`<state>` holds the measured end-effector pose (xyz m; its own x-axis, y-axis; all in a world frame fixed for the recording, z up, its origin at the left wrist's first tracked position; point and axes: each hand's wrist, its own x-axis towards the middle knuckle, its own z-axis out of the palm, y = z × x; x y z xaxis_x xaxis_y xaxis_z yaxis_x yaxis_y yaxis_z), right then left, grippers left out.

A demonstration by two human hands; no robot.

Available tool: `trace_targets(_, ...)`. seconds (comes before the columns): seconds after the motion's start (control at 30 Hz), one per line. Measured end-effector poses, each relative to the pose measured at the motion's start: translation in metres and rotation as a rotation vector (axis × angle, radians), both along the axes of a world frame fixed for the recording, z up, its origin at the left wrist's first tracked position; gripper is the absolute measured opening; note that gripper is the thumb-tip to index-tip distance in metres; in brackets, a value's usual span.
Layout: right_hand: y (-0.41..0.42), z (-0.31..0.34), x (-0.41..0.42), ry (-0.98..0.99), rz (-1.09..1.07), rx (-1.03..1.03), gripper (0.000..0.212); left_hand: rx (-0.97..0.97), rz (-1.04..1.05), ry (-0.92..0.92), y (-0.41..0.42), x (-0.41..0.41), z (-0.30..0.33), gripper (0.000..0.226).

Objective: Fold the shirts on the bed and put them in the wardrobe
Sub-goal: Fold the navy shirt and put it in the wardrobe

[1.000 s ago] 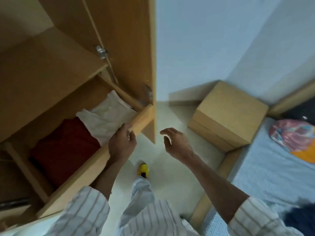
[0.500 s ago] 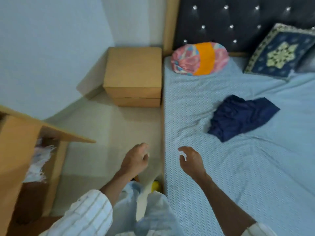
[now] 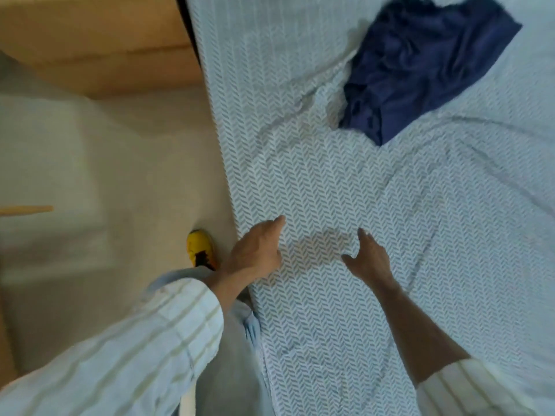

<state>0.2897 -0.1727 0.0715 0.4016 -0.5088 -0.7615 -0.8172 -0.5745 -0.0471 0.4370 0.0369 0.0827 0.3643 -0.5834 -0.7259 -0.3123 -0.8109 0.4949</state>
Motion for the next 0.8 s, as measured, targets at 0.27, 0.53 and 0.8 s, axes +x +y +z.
trace_targets(0.27,0.011,-0.084,-0.014,0.116,0.125,-0.116,0.113,0.169,-0.381,-0.361,-0.012,-0.058,-0.093,0.081)
trace_targets(0.53,0.008,-0.083,-0.020,0.028,0.148,-0.176,0.091,0.277,-0.270,-0.346,-0.046,-0.069,-0.086,0.095)
trace_targets(0.8,-0.002,-0.069,-0.047,-0.250,0.266,-0.121,0.075,0.246,0.120,-0.448,-0.058,-0.114,-0.079,0.098)
